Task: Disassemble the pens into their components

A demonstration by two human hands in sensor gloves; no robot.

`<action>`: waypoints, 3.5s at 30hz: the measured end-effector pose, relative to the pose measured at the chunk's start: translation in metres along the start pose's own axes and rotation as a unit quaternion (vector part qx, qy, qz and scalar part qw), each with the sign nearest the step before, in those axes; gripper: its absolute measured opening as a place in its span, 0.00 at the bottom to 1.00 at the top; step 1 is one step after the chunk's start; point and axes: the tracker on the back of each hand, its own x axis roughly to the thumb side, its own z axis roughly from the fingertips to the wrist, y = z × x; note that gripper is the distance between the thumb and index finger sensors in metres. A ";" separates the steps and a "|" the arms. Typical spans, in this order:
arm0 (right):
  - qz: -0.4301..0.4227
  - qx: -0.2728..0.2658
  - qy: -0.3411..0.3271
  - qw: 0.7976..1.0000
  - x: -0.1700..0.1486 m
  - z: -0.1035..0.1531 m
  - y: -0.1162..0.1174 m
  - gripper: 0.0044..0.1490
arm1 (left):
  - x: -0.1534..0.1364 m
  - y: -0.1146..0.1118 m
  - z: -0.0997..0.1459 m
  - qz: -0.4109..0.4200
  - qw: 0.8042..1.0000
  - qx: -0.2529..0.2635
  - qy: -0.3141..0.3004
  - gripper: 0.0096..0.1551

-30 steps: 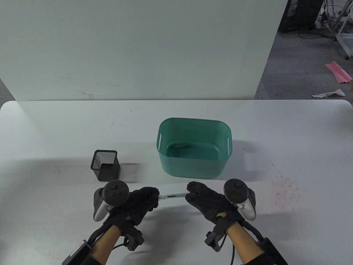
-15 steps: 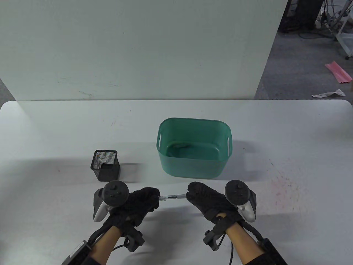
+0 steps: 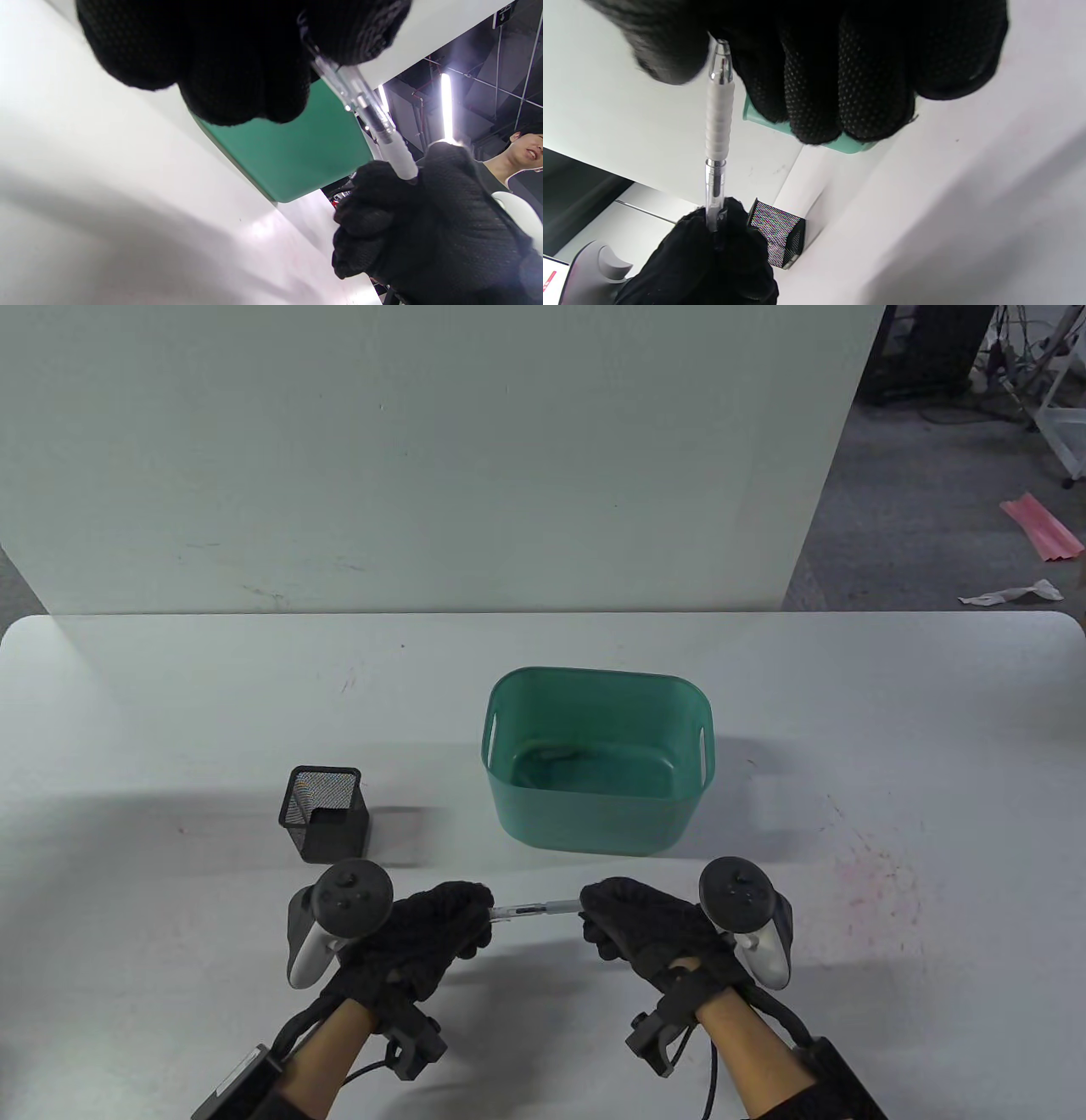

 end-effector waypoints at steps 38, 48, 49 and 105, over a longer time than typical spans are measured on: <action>0.004 -0.034 -0.066 0.997 0.011 0.003 -0.010 0.30 | -0.024 0.000 -0.006 0.123 0.991 -0.042 0.027 0.24; -0.002 -0.049 -0.075 0.996 0.011 0.005 -0.015 0.31 | -0.038 -0.001 -0.009 0.160 0.985 -0.053 0.046 0.24; -0.001 -0.051 -0.076 0.996 0.012 0.005 -0.016 0.31 | -0.039 -0.001 -0.009 0.164 0.984 -0.052 0.046 0.24; 0.186 -0.089 -0.136 0.969 0.045 -0.006 0.025 0.38 | -0.008 0.034 0.006 -0.025 0.998 0.052 -0.004 0.24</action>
